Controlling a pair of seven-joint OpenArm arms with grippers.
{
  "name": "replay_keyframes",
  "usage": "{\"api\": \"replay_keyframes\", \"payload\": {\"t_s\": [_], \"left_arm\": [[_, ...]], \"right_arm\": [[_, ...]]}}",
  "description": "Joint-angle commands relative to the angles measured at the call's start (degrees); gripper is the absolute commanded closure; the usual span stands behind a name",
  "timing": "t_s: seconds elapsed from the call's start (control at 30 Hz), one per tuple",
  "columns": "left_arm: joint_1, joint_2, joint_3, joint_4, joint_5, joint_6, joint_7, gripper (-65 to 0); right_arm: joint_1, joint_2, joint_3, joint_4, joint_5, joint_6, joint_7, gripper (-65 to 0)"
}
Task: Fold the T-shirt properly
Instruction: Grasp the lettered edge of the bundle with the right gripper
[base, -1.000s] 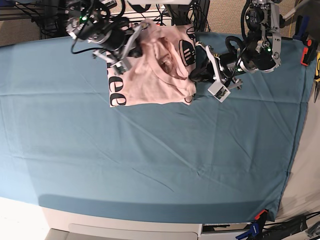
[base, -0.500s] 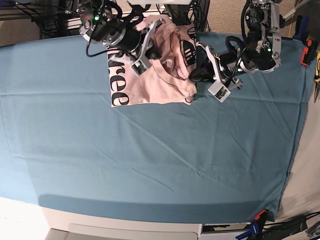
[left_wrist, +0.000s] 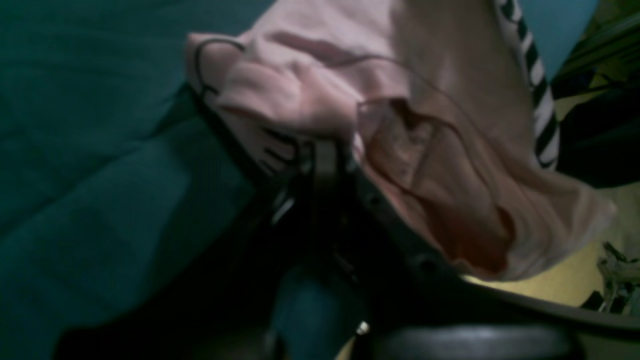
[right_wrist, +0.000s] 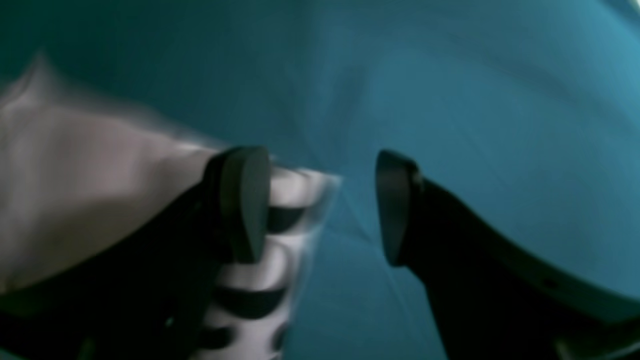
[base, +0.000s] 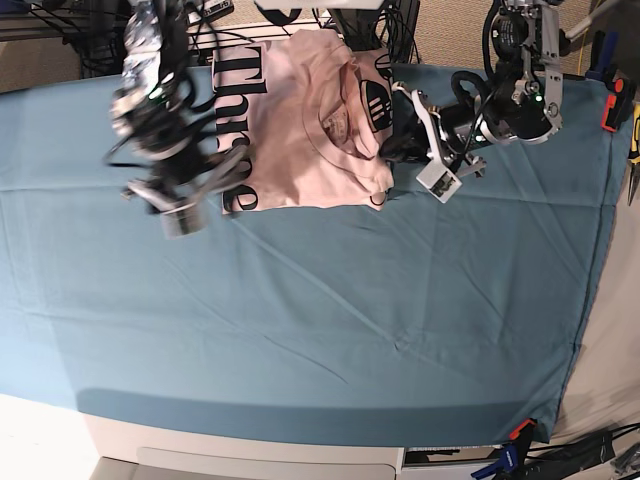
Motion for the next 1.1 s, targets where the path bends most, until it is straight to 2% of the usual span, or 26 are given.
{"api": "replay_keyframes", "payload": {"t_s": [0.0, 0.13, 0.23, 0.3, 0.37, 0.63, 0.83, 0.97, 1.07], "left_arm": [[-0.2, -0.2, -0.2, 1.1, -0.7, -0.4, -0.9, 0.0], [-0.2, -0.2, -0.2, 1.1, -0.8, -0.4, -0.9, -11.7], [0.0, -0.2, -0.2, 1.0, -0.5, -0.4, -1.0, -17.3], [0.3, -0.2, -0.2, 1.0, -0.2, -0.4, -1.1, -17.3], [0.5, -0.2, -0.2, 1.0, -0.2, -0.4, -1.1, -17.3], [0.5, -0.2, -0.2, 1.0, 0.2, -0.4, -1.1, -17.3], [0.5, -0.2, -0.2, 1.0, 0.3, -0.4, -1.3, -17.3], [0.5, -0.2, -0.2, 1.0, 0.3, -0.4, -1.3, -17.3], [0.5, -0.1, -0.2, 1.0, 0.3, -0.4, -1.3, -17.3]], "right_arm": [[1.4, -0.1, 2.7, -1.5, 3.8, 1.2, -0.2, -33.8], [4.4, -0.1, 10.8, -10.6, 19.7, 7.0, -5.7, -33.8], [5.5, 0.1, 12.9, -16.8, 25.2, 7.7, -6.3, -37.1], [6.1, 0.2, 12.9, -19.7, 27.5, 7.9, -6.4, -38.0], [6.6, 0.2, 12.9, -21.1, 29.9, 9.4, -7.0, -38.0], [6.8, 0.2, 12.9, -21.1, 35.2, 11.9, -8.9, -38.0], [6.9, 0.2, 12.9, -21.1, 38.7, 12.4, -9.9, -38.0], [6.9, 0.2, 12.9, -20.5, 44.3, 16.8, -11.4, -38.0], [6.9, 0.2, 12.9, -19.2, 46.1, 18.3, -12.2, -38.0]]}}
